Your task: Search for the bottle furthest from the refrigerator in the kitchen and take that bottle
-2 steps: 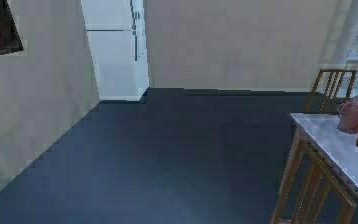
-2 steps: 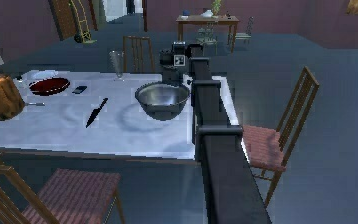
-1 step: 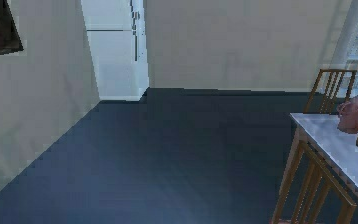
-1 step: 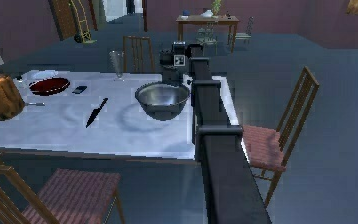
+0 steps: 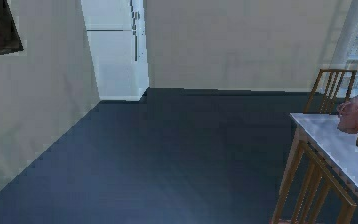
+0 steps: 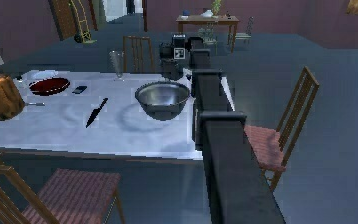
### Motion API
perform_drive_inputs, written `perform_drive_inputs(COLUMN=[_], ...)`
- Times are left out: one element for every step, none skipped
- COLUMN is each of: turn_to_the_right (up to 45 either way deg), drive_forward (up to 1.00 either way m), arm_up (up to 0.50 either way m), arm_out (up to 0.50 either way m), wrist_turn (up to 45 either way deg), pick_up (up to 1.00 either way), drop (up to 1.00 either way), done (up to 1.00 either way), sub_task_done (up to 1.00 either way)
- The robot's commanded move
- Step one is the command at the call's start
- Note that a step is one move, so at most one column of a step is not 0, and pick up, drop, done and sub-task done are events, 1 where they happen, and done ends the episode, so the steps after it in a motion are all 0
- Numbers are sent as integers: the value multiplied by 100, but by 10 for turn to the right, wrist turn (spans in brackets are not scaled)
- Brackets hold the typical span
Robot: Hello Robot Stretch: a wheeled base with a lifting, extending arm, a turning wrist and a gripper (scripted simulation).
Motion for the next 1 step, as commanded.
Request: perform_drive_inputs(turn_to_the_right=[0], drive_forward=[0], arm_up=[0], arm_out=[0], wrist_turn=[0], pick_up=[0], drop=[0], done=[100], sub_task_done=[0])
